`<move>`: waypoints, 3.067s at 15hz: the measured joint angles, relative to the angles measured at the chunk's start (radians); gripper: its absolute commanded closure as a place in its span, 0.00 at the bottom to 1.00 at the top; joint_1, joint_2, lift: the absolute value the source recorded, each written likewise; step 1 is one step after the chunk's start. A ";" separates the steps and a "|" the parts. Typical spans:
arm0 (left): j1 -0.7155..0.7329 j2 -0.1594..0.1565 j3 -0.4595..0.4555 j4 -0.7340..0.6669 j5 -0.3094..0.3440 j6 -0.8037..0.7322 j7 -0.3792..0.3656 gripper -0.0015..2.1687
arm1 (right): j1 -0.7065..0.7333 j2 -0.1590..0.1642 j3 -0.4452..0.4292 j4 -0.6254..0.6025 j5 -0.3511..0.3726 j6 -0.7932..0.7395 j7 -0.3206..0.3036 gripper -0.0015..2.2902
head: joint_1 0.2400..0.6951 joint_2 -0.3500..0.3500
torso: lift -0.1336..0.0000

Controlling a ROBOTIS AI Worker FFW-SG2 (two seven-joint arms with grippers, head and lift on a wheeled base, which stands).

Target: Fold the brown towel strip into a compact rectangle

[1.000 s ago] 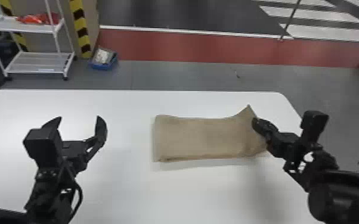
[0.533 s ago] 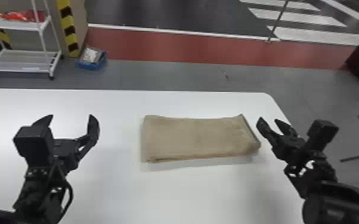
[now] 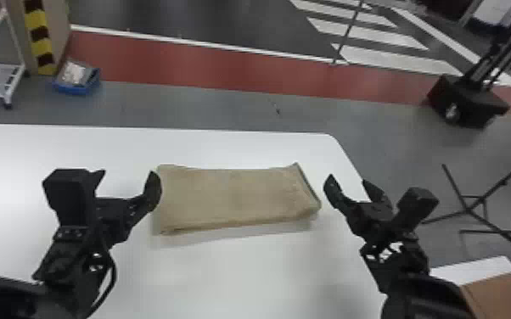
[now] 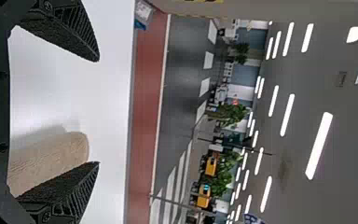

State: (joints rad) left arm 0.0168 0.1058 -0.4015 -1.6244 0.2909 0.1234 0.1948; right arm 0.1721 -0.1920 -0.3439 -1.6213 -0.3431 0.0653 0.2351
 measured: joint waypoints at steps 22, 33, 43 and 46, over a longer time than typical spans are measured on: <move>0.051 -0.009 0.075 -0.196 0.086 0.428 -0.130 0.89 | 0.026 0.000 -0.024 0.015 -0.034 -0.009 0.007 0.03 | 1.00 0.00 | 0.08; 0.224 0.025 0.299 -0.484 -0.099 0.583 -0.132 0.00 | -0.002 0.002 0.033 0.021 -0.026 0.007 -0.003 0.03 | 1.00 0.13 | 0.08; 0.190 0.023 0.135 -0.261 -0.234 0.151 -0.157 0.73 | 0.006 0.040 0.094 -0.005 -0.033 0.049 -0.009 0.03 | 1.00 0.11 | 0.08; 0.140 0.015 0.125 -0.179 -0.232 0.160 -0.177 0.96 | 0.006 0.046 0.163 -0.033 -0.017 0.088 -0.017 0.03 | 1.00 0.17 | 0.08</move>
State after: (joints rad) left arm 0.1565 0.1212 -0.2768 -1.8036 0.0587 0.2831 0.0175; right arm 0.1776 -0.1462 -0.1811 -1.6539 -0.3605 0.1537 0.2183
